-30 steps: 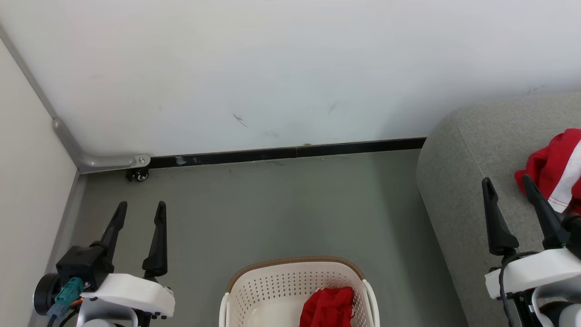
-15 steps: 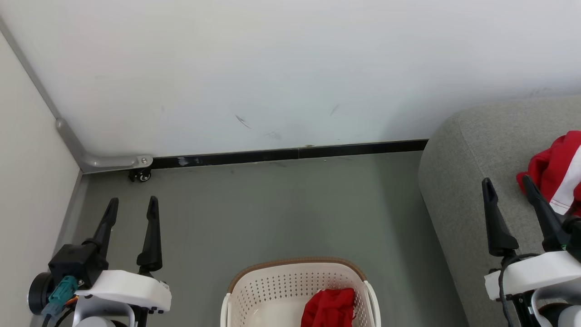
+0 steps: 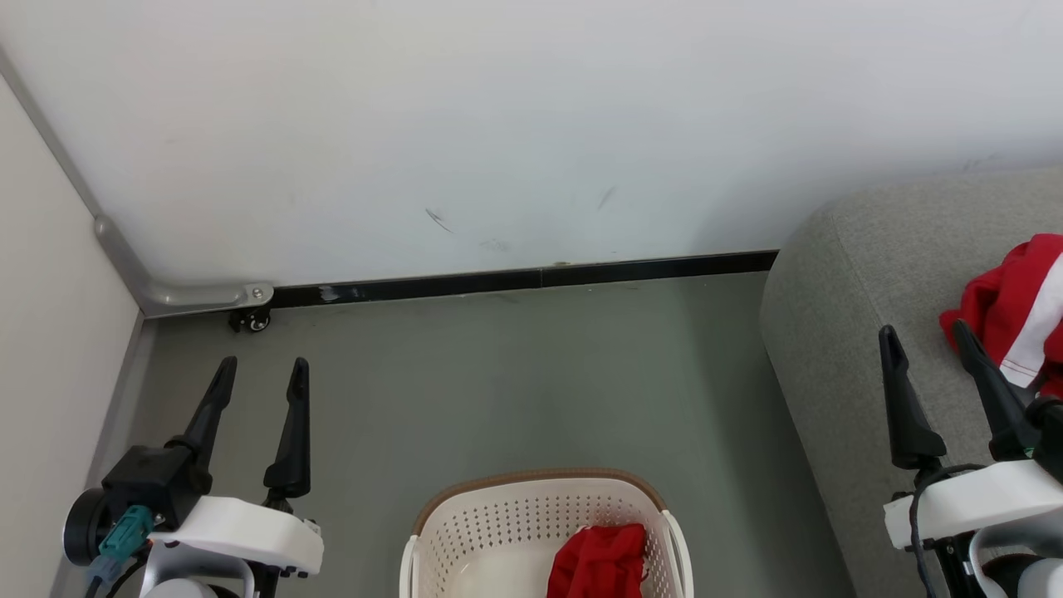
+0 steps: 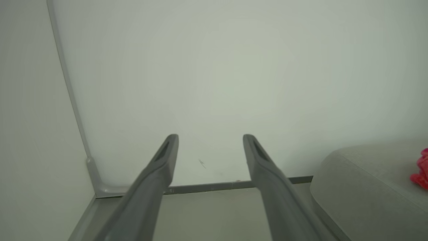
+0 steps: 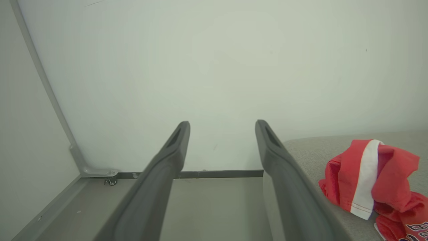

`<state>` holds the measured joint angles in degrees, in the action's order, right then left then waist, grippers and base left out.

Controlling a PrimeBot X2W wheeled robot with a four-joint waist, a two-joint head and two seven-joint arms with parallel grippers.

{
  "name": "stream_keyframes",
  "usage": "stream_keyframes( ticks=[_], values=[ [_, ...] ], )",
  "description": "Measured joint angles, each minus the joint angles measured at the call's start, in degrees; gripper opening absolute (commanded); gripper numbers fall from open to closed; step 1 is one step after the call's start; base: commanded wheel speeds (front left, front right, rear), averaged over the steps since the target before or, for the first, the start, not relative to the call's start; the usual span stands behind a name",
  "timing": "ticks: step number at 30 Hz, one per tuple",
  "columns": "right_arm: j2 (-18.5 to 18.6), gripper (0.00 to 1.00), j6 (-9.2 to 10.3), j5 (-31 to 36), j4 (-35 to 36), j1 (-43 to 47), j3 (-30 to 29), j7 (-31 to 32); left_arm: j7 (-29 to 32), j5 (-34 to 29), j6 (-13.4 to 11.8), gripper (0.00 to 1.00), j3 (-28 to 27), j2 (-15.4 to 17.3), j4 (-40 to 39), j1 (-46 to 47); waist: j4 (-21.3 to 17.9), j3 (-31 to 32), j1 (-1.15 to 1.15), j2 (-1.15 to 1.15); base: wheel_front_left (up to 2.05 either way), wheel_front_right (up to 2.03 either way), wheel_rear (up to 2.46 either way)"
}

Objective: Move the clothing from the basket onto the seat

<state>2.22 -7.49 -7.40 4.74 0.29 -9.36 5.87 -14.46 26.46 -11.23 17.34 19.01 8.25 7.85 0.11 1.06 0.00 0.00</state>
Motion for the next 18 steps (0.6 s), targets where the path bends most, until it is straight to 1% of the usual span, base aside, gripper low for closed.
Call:
stream_keyframes(
  ticks=[3, 12, 14, 18],
  values=[
    [0.0, 1.0, 0.0, 0.0, 0.0, 0.0, 0.0, -0.1, 0.0, 0.0, 0.6, 1.0, -0.2, 0.1, 0.3, 0.0, -0.1, -0.2, 0.0, 0.0, 0.0, 0.0, 0.0],
    [0.0, 1.0, 0.0, 0.0, 0.0, 0.0, 0.1, -0.4, 0.0, -0.5, 0.7, 1.0, -0.3, -0.7, 0.4, 0.0, -0.5, -1.0, 0.0, 0.0, 0.0, 0.0, 0.0],
    [0.0, 1.0, 0.0, 0.0, 0.1, 0.0, 0.3, -0.4, 0.0, -0.5, 1.2, 1.0, -0.3, -1.0, 0.7, 0.0, -0.6, -1.2, 0.0, 0.0, 0.0, 0.0, 0.0],
    [0.0, 1.0, 0.0, 0.0, 0.2, -0.1, 0.3, -0.7, 0.0, -0.6, 1.3, 1.0, -0.1, -1.0, 1.0, 0.0, -0.9, -1.5, 0.0, 0.0, 0.0, 0.0, 0.0]
  ],
)
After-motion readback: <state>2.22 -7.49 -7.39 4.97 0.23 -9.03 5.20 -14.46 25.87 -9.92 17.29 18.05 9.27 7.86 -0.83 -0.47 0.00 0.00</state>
